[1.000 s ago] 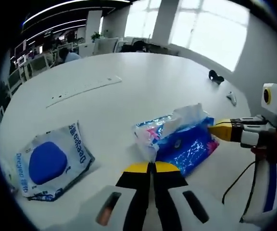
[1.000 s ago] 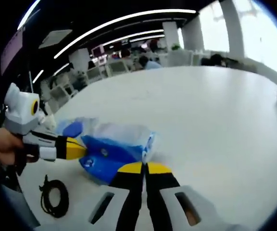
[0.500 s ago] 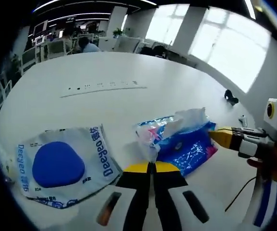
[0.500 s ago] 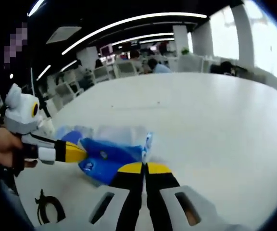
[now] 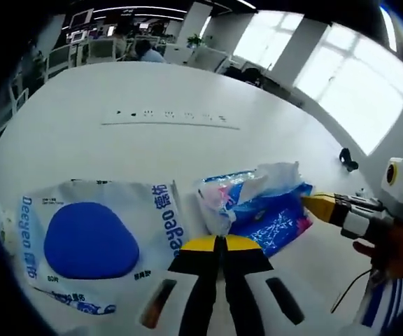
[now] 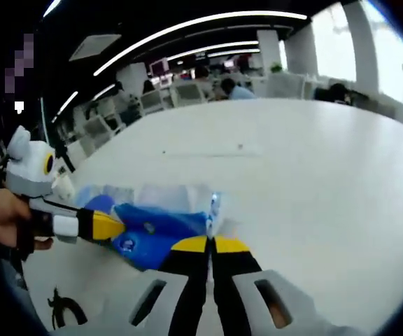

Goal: Arrange the tabletop items into an orderly group along one side of the table until the central work area is clear of visible clutter.

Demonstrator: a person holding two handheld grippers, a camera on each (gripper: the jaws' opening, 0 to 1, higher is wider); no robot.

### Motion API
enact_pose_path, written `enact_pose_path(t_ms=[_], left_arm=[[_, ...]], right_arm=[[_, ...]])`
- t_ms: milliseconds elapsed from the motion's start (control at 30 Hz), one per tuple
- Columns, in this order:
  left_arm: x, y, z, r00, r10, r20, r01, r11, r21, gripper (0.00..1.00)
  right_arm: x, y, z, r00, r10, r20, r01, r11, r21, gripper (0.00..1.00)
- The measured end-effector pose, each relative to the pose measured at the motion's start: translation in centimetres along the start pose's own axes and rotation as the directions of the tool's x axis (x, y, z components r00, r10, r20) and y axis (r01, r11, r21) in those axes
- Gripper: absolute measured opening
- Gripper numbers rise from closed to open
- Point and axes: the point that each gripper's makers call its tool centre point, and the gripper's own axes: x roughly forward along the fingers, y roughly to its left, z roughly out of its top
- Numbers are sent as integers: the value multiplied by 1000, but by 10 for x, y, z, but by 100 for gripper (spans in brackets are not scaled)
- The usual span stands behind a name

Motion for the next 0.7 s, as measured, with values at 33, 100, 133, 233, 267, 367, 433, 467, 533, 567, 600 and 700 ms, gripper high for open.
enact_pose_path(t_ms=[33,100,133,233,267,367,433,467,533,567,600,700], left_arm=[[1,1,0,1000,-1,-1,1,1000,-5,1],[2,1,1,1000,-1,-2,1,1000,-9,1],[2,1,1,1000,-3,-2,3,1000,-10,1],[4,3,2,1000,-3,-8,3,1000,-3,1],[4,2,1,1000,-5,-11,5,1000,-3,1],[5,1,0,1000,-8,-17,8,1000,4,1],[5,0,-2,1000,-10,-25,10,1000,-6,2],[5,0,-2,1000,-5,-27,5,1000,-4,2],[5,-1,-1,1000,1,-20,-1,1000,9,2],[5,-1,-1,1000,2,-20,-2,1000,17,2],[4,-1,-1,1000,2,-20,-1,1000,19,2],[4,1,-2,1000,1,-22,-1,1000,14,3]], right_arm=[[1,0,0,1000,-1,0,1,1000,-1,0],[4,-2,-2,1000,-2,0,2,1000,6,0],[5,-2,-3,1000,-4,-2,4,1000,9,0],[7,-4,-8,1000,-2,-12,2,1000,18,0],[8,-5,-9,1000,-2,-15,3,1000,19,0],[9,-6,-12,1000,-3,-22,3,1000,27,0],[10,-7,-14,1000,-5,-26,6,999,38,0],[10,-7,-15,1000,-5,-27,6,999,40,0],[12,-7,-18,999,-2,-35,4,999,48,0],[12,-7,-17,1000,-3,-31,5,999,48,0],[12,-7,-17,1000,-2,-31,4,999,50,0],[13,-6,-16,999,0,-34,1,999,46,0]])
